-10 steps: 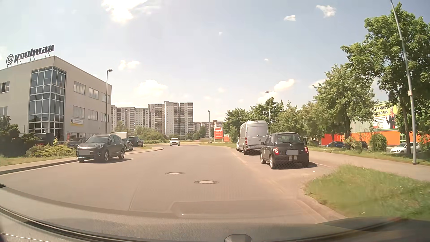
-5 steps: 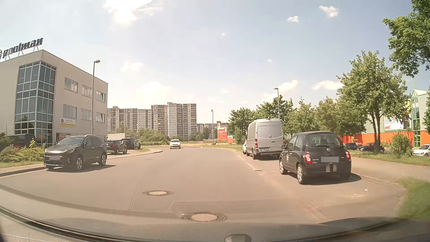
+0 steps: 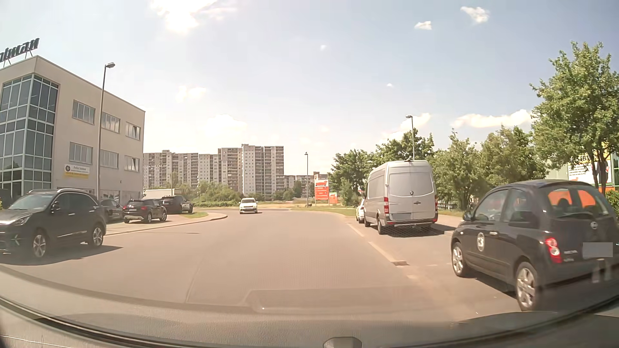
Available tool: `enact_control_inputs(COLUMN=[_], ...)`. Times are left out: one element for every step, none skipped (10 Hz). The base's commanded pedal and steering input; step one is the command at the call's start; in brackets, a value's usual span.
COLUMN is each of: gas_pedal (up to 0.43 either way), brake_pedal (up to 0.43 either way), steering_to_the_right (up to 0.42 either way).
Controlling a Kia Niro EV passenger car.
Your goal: Follow the waypoints while adhering to traffic rules and regulations
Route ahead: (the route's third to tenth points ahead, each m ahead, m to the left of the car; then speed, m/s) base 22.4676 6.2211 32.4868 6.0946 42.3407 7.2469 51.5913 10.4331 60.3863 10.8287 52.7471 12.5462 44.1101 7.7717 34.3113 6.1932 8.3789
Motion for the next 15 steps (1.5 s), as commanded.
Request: enact_control_inputs(gas_pedal=[0.339,0.339,0.339,0.339,0.331,0.299,0.260,0.260,0.248,0.228,0.189,0.177,0.169,0.130,0.079], brake_pedal=[0.000,0.000,0.000,0.000,0.000,0.000,0.000,0.000,0.000,0.000,0.000,0.000,0.000,0.000,0.000], steering_to_the_right=[-0.002,-0.002,-0.002,-0.001,-0.001,-0.001,-0.001,-0.001,-0.001,-0.001,-0.001,-0.001,-0.001,-0.001,-0.001])
